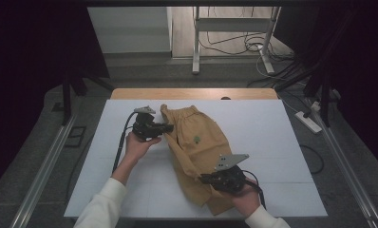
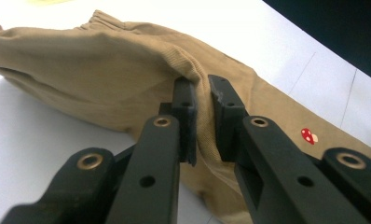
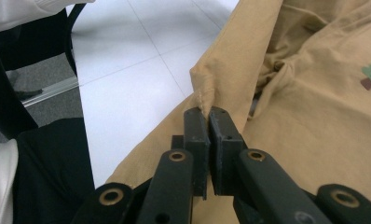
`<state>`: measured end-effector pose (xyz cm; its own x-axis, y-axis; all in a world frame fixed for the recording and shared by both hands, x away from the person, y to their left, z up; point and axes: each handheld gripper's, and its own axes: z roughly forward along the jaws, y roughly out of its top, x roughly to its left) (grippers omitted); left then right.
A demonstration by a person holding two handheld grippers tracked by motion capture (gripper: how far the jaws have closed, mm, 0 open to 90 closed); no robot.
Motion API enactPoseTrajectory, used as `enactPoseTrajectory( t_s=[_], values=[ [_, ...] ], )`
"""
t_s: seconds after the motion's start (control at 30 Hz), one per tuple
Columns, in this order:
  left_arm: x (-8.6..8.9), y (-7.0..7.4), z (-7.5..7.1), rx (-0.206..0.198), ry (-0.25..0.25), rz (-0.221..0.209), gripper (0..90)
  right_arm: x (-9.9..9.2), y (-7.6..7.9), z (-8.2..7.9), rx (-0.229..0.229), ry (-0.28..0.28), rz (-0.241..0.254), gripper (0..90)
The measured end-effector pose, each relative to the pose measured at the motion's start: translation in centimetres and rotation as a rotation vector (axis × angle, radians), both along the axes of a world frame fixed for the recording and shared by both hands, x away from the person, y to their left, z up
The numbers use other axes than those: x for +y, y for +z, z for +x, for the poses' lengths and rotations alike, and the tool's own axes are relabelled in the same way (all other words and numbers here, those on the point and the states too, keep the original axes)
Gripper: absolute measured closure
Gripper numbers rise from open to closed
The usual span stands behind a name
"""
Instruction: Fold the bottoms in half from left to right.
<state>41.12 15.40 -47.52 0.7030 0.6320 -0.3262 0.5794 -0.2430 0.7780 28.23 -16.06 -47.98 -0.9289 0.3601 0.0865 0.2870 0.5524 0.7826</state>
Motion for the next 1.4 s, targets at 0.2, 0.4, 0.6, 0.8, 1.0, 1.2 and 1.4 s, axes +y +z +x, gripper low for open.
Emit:
enactPoseTrajectory(
  t_s=[0.2, 0.4, 0.6, 0.8, 1.0, 1.2, 1.4],
  values=[
    [-0.9, -0.2, 0.2, 0.002, -0.012, 0.003, 81.4, -1.0, -0.2, 0.1, 0.006, -0.02, -0.004, 86.4],
    [-1.3, -0.2, 0.2, -0.001, -0.02, 0.005, 81.2, -1.7, -0.1, 0.1, 0.003, -0.038, -0.004, 86.4],
    [-1.6, -0.2, 0.2, -0.005, -0.026, 0.008, 80.9, -2.3, 0.0, 0.0, 0.004, -0.051, 0.002, 86.4],
    [-2.1, -0.3, 0.3, -0.008, -0.031, 0.006, 80.5, -2.7, 0.0, -0.1, 0.001, -0.056, -0.006, 86.4],
    [-2.8, -0.6, 0.6, -0.003, -0.034, 0.005, 80.6, -3.2, 0.0, -0.1, 0.002, -0.068, -0.001, 86.4],
    [-3.6, -0.5, 1.0, 0.003, -0.042, -0.004, 80.5, -3.7, -0.1, -0.3, 0.005, -0.08, -0.004, 86.4],
    [-4.5, -0.3, 1.3, 0.006, -0.053, -0.005, 80.5, -4.4, 0.0, -0.4, 0.004, -0.1, 0.003, 86.3]
  ],
)
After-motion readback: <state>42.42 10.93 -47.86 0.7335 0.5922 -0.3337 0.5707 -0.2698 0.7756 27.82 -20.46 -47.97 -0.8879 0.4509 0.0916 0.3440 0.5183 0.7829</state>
